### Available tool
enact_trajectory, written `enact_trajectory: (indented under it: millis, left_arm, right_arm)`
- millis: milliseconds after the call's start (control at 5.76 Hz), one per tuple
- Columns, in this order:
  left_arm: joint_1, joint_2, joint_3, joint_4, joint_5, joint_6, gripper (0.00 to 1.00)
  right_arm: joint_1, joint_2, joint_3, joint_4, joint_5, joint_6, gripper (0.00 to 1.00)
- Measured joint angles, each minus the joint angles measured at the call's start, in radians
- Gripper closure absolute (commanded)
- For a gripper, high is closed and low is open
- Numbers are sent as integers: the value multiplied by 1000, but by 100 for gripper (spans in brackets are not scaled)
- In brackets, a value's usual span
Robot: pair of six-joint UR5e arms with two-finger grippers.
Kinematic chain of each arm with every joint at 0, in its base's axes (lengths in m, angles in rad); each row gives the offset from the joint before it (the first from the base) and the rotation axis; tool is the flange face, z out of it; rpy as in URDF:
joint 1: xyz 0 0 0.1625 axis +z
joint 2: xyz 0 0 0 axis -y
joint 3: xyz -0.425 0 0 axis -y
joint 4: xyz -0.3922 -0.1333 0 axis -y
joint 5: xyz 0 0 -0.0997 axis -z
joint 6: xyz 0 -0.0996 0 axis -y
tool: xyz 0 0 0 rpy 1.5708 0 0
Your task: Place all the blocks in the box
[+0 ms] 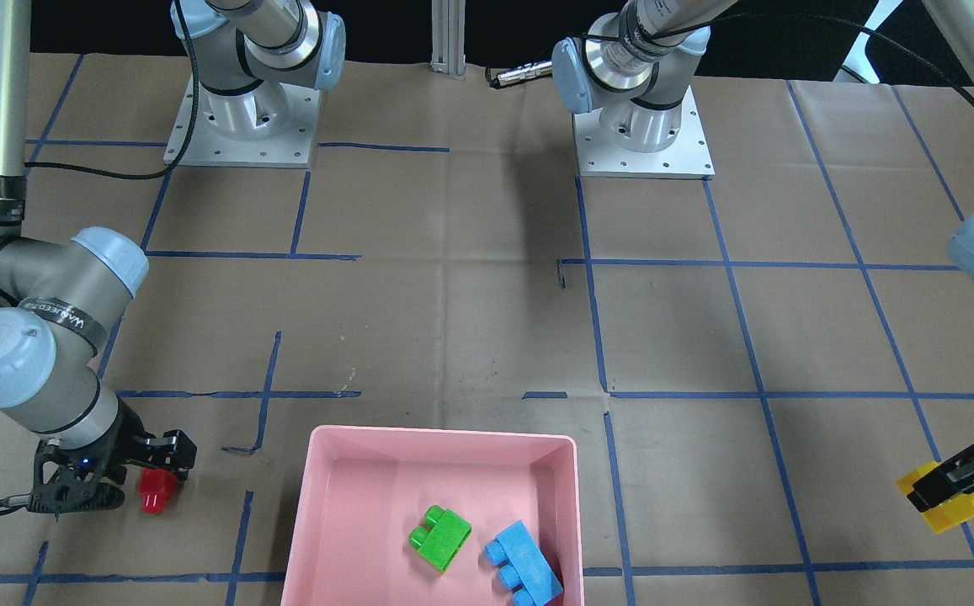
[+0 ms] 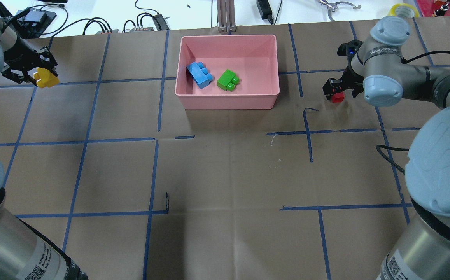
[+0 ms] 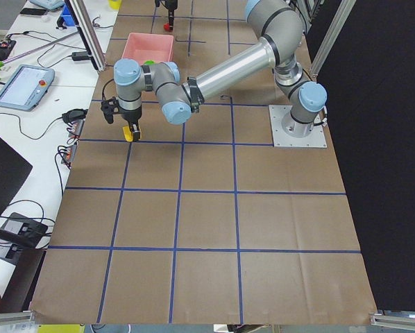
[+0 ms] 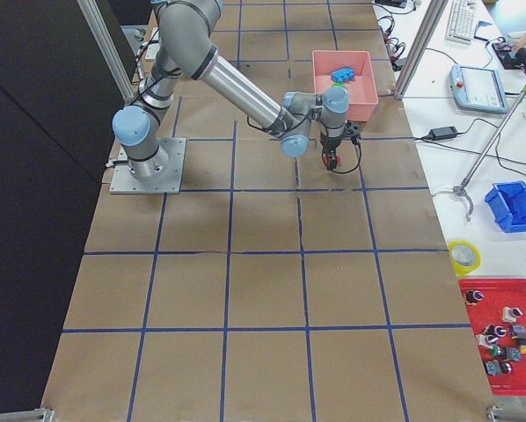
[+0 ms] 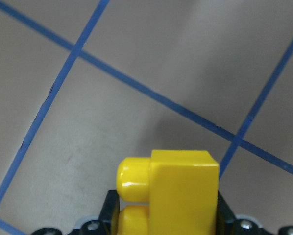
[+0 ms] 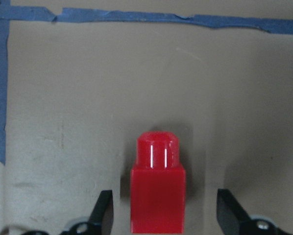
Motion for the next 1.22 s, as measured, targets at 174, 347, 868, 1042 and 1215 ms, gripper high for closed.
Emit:
enact_trajectory:
  millis: [174,347,868,1042,1215]
  left_arm:
    - [-87,-5,62,-68,-48,21,76]
    - [-185,-22,128,-119,-70,-32,76]
    - [-467,-162,327,-149,-72,-277,76]
    - [-527,-213,343,-133,-67,-336,73]
    - [-574,-271,343,-85,-42,-373,32]
  right_arm:
    - [1,0,0,0,2,3,76]
    - [2,0,-1,3,7,11,91]
    - [7,-19,-28,25,8,9,93]
    - [8,-34,-53,54,4,8,93]
    - [8,-55,-72,97,3,7,93]
